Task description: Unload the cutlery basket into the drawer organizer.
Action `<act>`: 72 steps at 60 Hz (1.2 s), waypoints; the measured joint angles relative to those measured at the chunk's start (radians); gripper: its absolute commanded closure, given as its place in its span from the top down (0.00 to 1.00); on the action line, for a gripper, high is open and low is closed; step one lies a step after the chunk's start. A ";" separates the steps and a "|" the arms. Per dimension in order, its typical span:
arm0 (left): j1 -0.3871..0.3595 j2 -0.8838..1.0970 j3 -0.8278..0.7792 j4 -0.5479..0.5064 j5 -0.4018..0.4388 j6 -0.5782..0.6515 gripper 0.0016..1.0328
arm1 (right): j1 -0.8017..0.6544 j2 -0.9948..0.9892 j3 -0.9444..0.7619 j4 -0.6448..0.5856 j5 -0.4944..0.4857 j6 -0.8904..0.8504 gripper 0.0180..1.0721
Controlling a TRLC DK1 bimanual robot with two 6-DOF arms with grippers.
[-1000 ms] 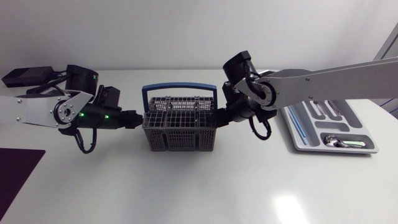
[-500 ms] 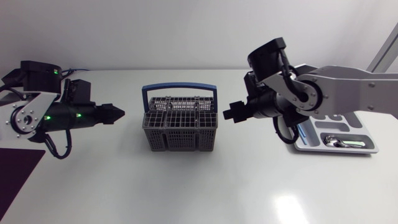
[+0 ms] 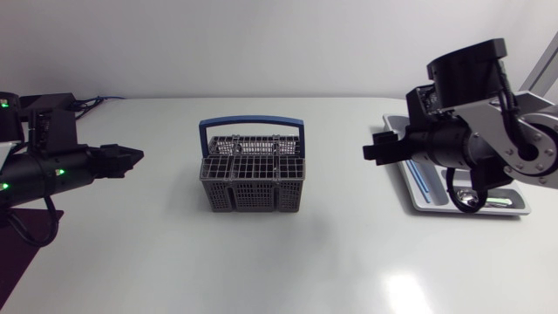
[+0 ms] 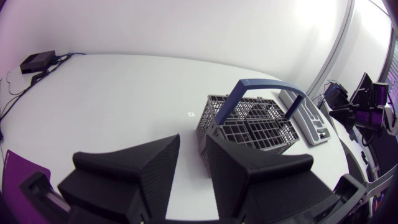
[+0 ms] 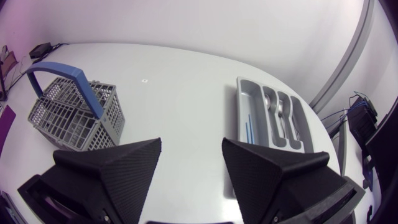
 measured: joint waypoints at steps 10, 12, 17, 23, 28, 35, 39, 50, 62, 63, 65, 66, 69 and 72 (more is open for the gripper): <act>0.020 -0.071 -0.018 -0.023 0.000 0.000 0.33 | -0.074 -0.079 -0.052 0.024 0.000 -0.050 0.70; 0.026 -0.081 -0.019 -0.027 0.000 0.000 0.33 | -0.087 -0.095 -0.060 0.024 0.000 -0.059 0.70; 0.030 -0.106 -0.026 -0.029 -0.008 0.000 0.33 | -0.124 -0.136 -0.084 0.027 -0.006 -0.080 0.70; 0.031 -0.142 -0.037 -0.040 -0.012 0.000 0.33 | -0.166 -0.180 -0.106 0.042 -0.018 -0.100 0.70; 0.031 -0.178 -0.052 -0.041 -0.028 -0.005 0.33 | -0.198 -0.219 -0.133 0.050 -0.028 -0.121 0.70; 0.031 -0.226 -0.074 -0.044 -0.040 -0.017 0.33 | -0.239 -0.267 -0.172 0.053 -0.047 -0.143 0.70; 0.031 -0.259 -0.090 -0.044 -0.054 -0.023 0.33 | -0.262 -0.298 -0.195 0.058 -0.055 -0.156 0.70; 0.031 -0.365 -0.135 -0.055 -0.071 -0.028 0.34 | -0.290 -0.384 -0.248 0.071 -0.064 -0.182 0.70; 0.030 -0.501 -0.188 -0.054 -0.108 -0.030 0.36 | -0.305 -0.481 -0.313 0.092 -0.064 -0.201 0.70; 0.030 -0.510 -0.195 -0.051 -0.110 -0.030 0.36 | -0.308 -0.487 -0.319 0.095 -0.065 -0.205 0.70; 0.029 -0.528 -0.212 -0.044 -0.119 -0.030 0.36 | -0.312 -0.502 -0.328 0.100 -0.065 -0.209 0.70; 0.028 -0.536 -0.219 -0.043 -0.122 -0.030 0.36 | -0.314 -0.509 -0.334 0.103 -0.065 -0.210 0.70; 0.023 -0.560 -0.245 -0.035 -0.137 -0.030 0.36 | -0.321 -0.534 -0.352 0.109 -0.064 -0.216 0.74; 0.018 -0.585 -0.272 -0.023 -0.147 -0.029 0.36 | -0.327 -0.558 -0.372 0.117 -0.064 -0.226 0.77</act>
